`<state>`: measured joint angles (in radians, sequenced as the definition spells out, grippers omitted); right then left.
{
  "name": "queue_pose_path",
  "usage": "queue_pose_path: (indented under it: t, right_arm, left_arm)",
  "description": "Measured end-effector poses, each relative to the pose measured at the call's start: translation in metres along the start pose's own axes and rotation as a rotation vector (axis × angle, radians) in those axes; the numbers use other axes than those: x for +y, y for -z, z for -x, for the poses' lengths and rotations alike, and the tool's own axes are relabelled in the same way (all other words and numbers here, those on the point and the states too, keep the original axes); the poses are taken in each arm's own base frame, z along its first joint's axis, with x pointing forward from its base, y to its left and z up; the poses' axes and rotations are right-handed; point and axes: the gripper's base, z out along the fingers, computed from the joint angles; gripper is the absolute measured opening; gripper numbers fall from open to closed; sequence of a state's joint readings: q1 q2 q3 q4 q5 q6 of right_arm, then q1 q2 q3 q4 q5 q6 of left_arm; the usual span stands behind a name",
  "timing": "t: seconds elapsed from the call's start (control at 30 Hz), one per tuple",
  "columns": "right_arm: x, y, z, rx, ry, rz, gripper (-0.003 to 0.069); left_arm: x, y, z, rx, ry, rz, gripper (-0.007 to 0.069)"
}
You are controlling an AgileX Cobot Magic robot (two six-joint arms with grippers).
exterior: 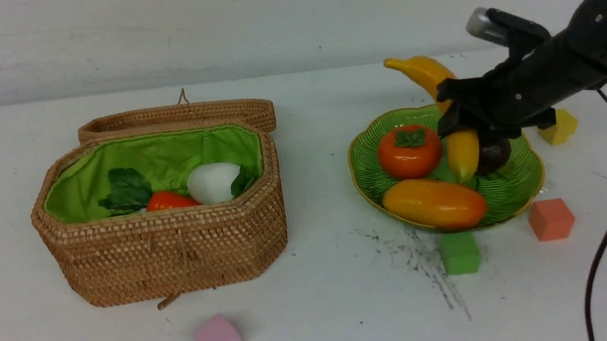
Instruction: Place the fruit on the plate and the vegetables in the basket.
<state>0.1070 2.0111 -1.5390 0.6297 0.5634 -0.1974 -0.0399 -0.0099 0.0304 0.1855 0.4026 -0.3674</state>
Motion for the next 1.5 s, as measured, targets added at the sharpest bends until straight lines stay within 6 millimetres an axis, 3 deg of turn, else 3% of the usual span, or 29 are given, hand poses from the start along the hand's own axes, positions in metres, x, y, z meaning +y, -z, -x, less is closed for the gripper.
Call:
queue_pose_path:
  t: [0.2,0.33,0.4,0.47,0.53,0.63,0.73,0.83,0.87,0.93,1.0,1.07,1.1,1.13,1.2,1.27,1.5]
  right_arm:
    - [-0.005,-0.007,-0.001,-0.005,-0.007,-0.011,0.0355]
    - [-0.005,-0.007,-0.001,-0.006,-0.007,-0.012,0.047]
    - [-0.004,-0.006,-0.002,0.0,-0.003,-0.011,0.0582]
    - [-0.004,-0.005,-0.001,0.002,0.002,-0.011,0.062]
    - [0.0,0.005,0.0,0.001,0.027,-0.011,0.0661]
    - [0.012,0.032,0.007,-0.024,0.085,-0.007,0.0666]
    - [0.027,0.07,0.012,-0.046,0.168,-0.01,0.063]
    - [0.043,0.124,0.01,-0.047,0.278,-0.034,0.0547]
    - [0.044,0.128,0.009,-0.038,0.284,-0.035,0.0533]
    - [0.054,0.175,0.0,-0.054,0.358,-0.066,0.0413]
    - [0.06,0.204,-0.009,-0.076,0.381,-0.079,0.0333]
    - [0.064,0.239,-0.027,-0.116,0.389,-0.089,0.0195]
    - [0.063,0.24,-0.03,-0.114,0.387,-0.09,0.0169]
    - [0.064,0.265,-0.049,-0.154,0.398,-0.091,0.0069]
    - [0.061,0.272,-0.063,-0.163,0.396,-0.09,0.0018]
    - [0.054,0.292,-0.101,-0.198,0.396,-0.084,-0.0008]
    - [0.026,0.292,-0.182,-0.155,0.38,-0.073,-0.0008]
  left_arm:
    - [0.0,0.0,0.0,0.0,0.0,0.0,0.0239]
    - [0.0,0.0,0.0,0.0,0.0,0.0,0.0239]
    - [0.0,0.0,0.0,0.0,0.0,0.0,0.0239]
    - [0.0,0.0,0.0,0.0,0.0,0.0,0.0239]
    - [0.0,0.0,0.0,0.0,0.0,0.0,0.0239]
    - [0.0,0.0,0.0,0.0,0.0,0.0,0.0239]
    - [0.0,0.0,0.0,0.0,0.0,0.0,0.0239]
    - [0.0,0.0,0.0,0.0,0.0,0.0,0.0239]
    - [0.0,0.0,0.0,0.0,0.0,0.0,0.0239]
    - [0.0,0.0,0.0,0.0,0.0,0.0,0.0239]
    - [0.0,0.0,0.0,0.0,0.0,0.0,0.0239]
    - [0.0,0.0,0.0,0.0,0.001,0.0,0.0239]
    - [0.0,0.0,0.0,0.0,0.001,0.0,0.0239]
    - [0.0,0.0,0.0,0.0,0.001,0.0,0.0239]
    - [0.0,0.0,0.0,0.0,0.001,0.0,0.0239]
    - [0.0,0.0,0.0,0.0,0.001,0.0,0.0239]
    - [0.0,0.0,0.0,0.0,0.001,0.0,0.0239]
